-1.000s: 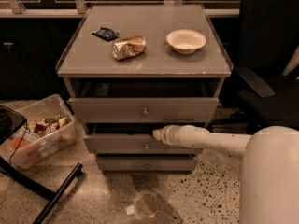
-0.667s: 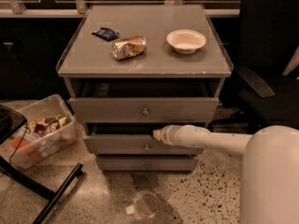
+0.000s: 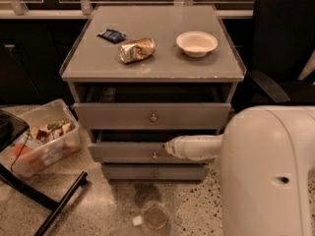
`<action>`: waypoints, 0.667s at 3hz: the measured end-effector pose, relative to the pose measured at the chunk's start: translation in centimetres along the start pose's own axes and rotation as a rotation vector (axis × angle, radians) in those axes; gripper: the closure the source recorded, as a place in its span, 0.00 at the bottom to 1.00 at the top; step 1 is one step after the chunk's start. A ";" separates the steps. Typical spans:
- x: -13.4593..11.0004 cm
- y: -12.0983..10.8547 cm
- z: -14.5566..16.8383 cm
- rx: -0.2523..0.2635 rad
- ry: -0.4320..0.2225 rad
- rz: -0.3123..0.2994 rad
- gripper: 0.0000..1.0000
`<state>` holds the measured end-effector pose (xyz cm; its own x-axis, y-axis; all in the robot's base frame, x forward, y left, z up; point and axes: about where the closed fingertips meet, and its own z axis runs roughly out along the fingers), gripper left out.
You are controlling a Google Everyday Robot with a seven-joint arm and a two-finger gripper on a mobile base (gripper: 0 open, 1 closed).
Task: Open middle drawer
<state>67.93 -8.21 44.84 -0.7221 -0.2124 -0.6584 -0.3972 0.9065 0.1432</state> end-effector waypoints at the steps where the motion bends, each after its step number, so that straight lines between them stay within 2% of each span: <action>1: 1.1 0.1 -0.3 0.014 0.035 -0.017 1.00; 2: 0.7 0.2 -0.7 0.014 0.035 -0.017 1.00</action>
Offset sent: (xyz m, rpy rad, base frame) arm -0.0788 -0.0368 -0.0624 -0.1333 0.1555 -0.0026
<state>66.97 -8.41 44.91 -0.7347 -0.2401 -0.6345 -0.4016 0.9077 0.1215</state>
